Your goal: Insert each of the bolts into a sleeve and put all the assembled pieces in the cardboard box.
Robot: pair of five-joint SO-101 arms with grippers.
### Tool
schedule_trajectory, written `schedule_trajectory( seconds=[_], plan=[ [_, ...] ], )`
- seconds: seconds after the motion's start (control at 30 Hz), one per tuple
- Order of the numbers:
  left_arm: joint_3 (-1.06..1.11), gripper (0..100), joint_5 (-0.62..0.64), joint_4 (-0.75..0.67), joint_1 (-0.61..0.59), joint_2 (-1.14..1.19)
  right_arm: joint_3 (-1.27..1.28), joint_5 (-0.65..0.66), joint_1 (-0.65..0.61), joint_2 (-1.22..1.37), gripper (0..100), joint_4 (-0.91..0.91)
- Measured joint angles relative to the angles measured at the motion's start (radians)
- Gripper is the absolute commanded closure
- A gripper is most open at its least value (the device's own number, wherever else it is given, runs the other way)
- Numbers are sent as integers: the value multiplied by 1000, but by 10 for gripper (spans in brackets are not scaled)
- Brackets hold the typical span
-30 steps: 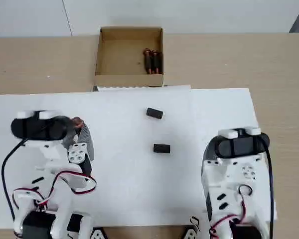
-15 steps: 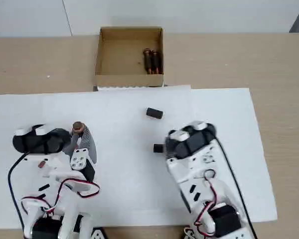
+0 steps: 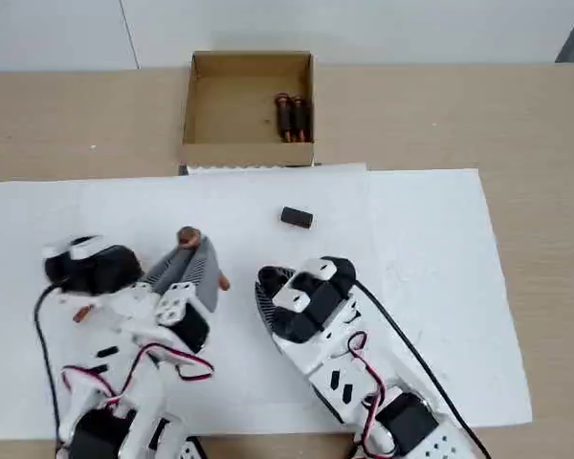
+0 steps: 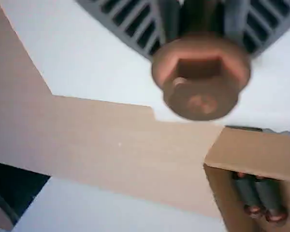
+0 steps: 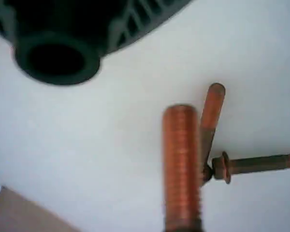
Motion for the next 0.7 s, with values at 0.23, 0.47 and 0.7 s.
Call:
schedule_trajectory(
  seconds=[0.23,0.47,0.7],
  plan=[
    [60,995,0,-117,8,0,5,0,-23,0,995,-3],
    [60,995,3,-140,84,0,52,0,-23,0,995,-3],
    [60,995,3,-143,130,0,55,0,-23,0,995,-3]
  ],
)
